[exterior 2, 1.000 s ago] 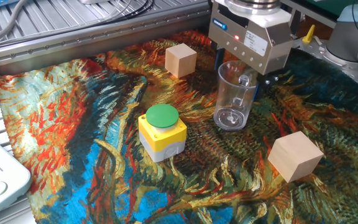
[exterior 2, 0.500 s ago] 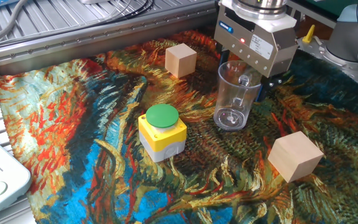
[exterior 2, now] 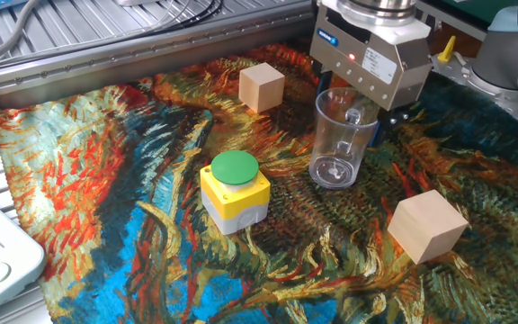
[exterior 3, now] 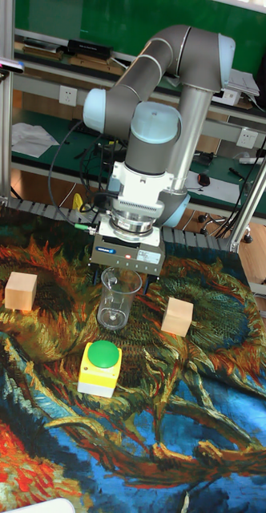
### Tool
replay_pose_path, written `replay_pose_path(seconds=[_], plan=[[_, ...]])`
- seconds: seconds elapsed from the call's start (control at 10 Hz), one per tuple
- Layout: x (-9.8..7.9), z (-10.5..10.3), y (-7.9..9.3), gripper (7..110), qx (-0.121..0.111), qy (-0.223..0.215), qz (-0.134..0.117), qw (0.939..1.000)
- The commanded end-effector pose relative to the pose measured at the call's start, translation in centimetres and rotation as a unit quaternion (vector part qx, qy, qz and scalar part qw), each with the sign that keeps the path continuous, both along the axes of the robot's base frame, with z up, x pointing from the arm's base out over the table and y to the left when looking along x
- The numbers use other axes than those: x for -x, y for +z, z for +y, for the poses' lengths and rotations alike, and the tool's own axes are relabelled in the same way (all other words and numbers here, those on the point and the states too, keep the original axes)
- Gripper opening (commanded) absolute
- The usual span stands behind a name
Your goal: Pick up the cup
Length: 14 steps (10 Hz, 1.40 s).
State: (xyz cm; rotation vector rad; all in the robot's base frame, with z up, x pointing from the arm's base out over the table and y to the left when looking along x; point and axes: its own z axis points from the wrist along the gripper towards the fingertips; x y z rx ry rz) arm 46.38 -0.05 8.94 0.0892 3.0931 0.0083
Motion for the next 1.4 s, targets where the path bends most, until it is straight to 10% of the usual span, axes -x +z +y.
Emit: replay_pose_path(seconds=[0.0, 1.3], plan=[[-0.7, -0.4, 0.9, 88, -0.006, -0.003, 0.004, 1.0], [-0.1, 0.5, 0.1, 88, -0.018, -0.006, 0.025, 0.9995]])
